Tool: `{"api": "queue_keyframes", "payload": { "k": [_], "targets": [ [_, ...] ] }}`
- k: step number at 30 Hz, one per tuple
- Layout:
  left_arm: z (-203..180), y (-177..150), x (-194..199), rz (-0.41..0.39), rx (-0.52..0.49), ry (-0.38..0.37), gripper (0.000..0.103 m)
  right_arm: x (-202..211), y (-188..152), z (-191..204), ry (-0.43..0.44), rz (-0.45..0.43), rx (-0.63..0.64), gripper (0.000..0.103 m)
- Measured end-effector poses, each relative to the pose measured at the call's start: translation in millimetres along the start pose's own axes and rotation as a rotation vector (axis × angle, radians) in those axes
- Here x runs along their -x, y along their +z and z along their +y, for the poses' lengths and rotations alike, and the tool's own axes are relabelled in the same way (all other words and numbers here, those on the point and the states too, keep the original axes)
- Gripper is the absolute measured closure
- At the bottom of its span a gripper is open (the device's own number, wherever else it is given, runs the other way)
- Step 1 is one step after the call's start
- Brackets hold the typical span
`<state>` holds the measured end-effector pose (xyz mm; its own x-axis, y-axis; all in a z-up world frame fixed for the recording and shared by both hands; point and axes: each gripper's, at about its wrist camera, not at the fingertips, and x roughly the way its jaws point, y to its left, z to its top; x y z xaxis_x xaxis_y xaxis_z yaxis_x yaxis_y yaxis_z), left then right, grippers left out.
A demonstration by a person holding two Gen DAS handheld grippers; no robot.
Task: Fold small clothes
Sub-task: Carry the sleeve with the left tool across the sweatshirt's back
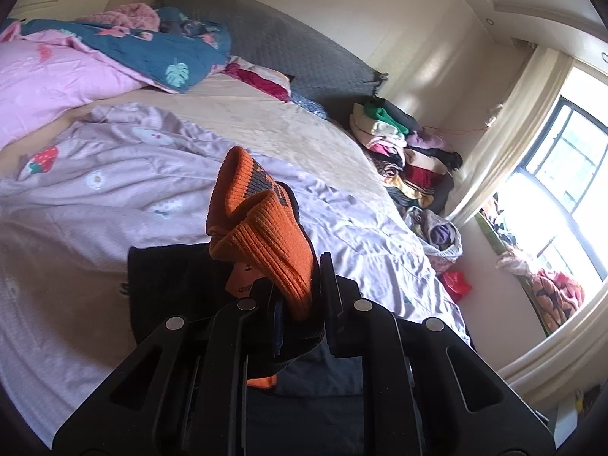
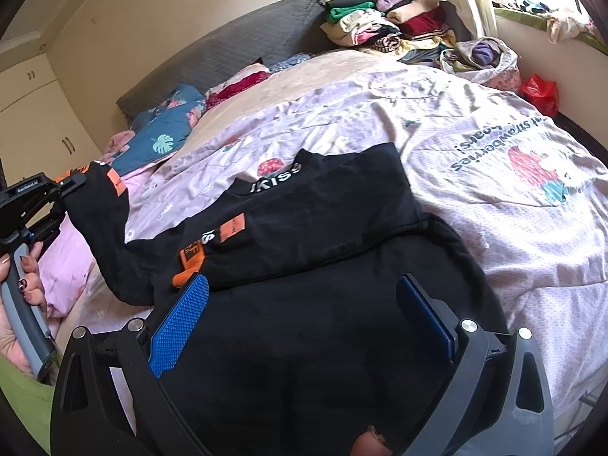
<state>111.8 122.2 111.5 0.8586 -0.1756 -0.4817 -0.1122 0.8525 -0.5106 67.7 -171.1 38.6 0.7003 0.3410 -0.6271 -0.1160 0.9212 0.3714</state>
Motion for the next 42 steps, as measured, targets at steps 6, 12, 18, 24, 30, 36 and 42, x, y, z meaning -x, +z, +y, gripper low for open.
{"api": "queue_keyframes", "payload": {
  "k": [6, 12, 18, 24, 30, 36, 42],
  "targets": [
    [-29, -6, -13, 0.018, -0.035, -0.050, 0.094, 0, 0, -14, -0.012, -0.003, -0.024, 0.005],
    [-51, -18, -29, 0.046, -0.059, -0.089, 0.094, -1, -1, -25, -0.017, 0.003, -0.043, 0.005],
    [-64, -44, -58, 0.124, -0.084, -0.101, 0.094, -2, -1, -40, -0.039, 0.009, -0.070, 0.005],
    [-73, -80, -88, 0.229, -0.131, -0.121, 0.094, -4, -1, -59, -0.073, 0.015, -0.117, 0.005],
    [-80, -110, -110, 0.319, -0.180, -0.147, 0.094, -8, -2, -69, -0.105, 0.023, -0.146, 0.005],
    [-85, -136, -128, 0.409, -0.209, -0.187, 0.090, -14, -1, -81, -0.146, 0.037, -0.179, 0.005],
    [-79, -130, -118, 0.427, -0.223, -0.228, 0.047, -29, 2, -84, -0.145, 0.066, -0.183, 0.005]
  ]
}}
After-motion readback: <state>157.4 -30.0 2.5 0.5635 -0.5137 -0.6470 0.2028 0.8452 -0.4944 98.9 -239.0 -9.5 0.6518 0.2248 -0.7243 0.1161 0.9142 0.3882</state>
